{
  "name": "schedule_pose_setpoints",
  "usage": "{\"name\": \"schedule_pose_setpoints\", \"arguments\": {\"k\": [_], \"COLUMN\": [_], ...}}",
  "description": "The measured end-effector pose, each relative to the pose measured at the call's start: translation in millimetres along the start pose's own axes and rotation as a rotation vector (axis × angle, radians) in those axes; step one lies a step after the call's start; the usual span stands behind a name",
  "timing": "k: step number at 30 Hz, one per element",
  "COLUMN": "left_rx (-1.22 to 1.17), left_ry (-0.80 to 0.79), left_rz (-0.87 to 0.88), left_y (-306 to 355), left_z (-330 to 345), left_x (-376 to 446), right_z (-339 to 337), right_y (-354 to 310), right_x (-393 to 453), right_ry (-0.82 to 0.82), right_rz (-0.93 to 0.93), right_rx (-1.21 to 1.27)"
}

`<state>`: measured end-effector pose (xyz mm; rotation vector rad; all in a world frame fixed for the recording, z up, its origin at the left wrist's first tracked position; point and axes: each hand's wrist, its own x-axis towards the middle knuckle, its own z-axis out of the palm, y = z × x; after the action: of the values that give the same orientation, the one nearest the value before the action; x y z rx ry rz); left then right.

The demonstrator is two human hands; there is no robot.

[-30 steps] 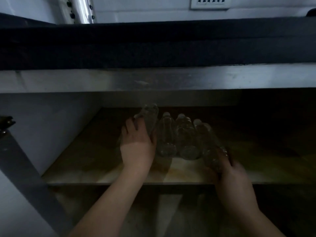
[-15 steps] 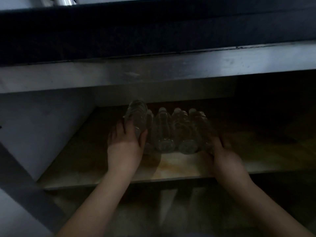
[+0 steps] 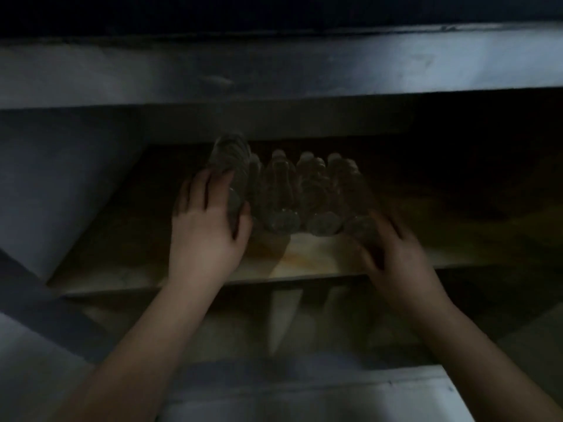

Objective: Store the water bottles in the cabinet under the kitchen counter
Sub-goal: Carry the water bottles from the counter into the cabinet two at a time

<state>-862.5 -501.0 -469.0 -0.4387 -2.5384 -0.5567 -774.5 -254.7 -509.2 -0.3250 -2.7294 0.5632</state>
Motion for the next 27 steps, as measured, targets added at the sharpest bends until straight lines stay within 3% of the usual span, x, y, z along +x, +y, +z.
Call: {"name": "schedule_pose_setpoints", "arguments": {"k": [3, 9, 15, 20, 27], "left_rx": [0.035, 0.025, -0.045, -0.060, -0.158], "left_ry": [-0.037, -0.338, -0.665, -0.847, -0.949], "left_rz": [0.105, 0.174, 0.052, -0.009, 0.335], "left_y": [5, 39, 84, 111, 182], "left_z": [-19, -88, -214, -338, -482], "left_x": [-26, -76, -104, -90, -77], "right_z": [-16, -80, -198, -321, -466], "right_y": [-18, -52, -97, -146, -218], "right_x": [-26, -84, -161, -233, -327], "right_ry": [-0.002, -0.184, -0.423, -0.593, -0.502], "right_rz": [-0.087, -0.077, -0.033, 0.126, 0.343], "right_rx": [0.013, -0.052, -0.083, -0.054, -0.013]}}
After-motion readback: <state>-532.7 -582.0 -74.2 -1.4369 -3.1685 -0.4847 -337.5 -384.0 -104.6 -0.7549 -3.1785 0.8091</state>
